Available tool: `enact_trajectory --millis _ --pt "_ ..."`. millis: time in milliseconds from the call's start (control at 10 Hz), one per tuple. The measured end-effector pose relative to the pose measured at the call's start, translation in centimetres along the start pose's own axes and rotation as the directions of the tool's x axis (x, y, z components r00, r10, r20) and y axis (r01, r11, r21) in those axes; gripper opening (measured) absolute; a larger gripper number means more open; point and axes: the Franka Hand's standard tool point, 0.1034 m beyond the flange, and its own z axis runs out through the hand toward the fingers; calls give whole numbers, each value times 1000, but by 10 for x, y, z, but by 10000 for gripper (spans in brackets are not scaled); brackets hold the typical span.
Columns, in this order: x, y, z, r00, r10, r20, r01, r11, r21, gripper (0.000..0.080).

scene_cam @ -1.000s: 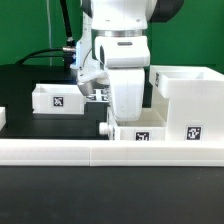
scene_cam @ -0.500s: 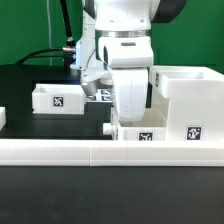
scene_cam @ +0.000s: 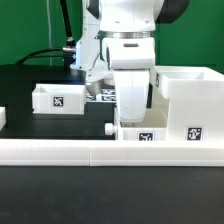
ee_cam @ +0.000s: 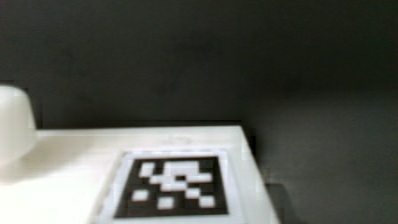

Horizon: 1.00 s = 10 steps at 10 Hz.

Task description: Assemble drawer

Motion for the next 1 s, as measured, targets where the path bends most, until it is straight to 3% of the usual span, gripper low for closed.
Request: enact_trajectory --millis 100,200,300,400,500,600,700,800,1000 --pt "0 0 0 1000 2 0 -2 1000 0 42" --pt "-1 0 0 1000 3 0 -3 1000 0 122" --pt "-4 -1 -2 1000 7 1 -7 1000 -2 259" --pt "-3 0 -5 1000 21 2 -21 1000 -3 259" --pt "-1 4 -13 1000 20 2 -20 1000 -13 442" --pt "0 6 -24 1000 28 7 -28 1000 -13 569" --pt "-1 7 -33 999 34 14 -34 999 -2 569" --pt "-2 9 -42 999 36 19 -36 999 6 634" --pt "-8 13 -58 999 29 28 -29 1000 4 645"
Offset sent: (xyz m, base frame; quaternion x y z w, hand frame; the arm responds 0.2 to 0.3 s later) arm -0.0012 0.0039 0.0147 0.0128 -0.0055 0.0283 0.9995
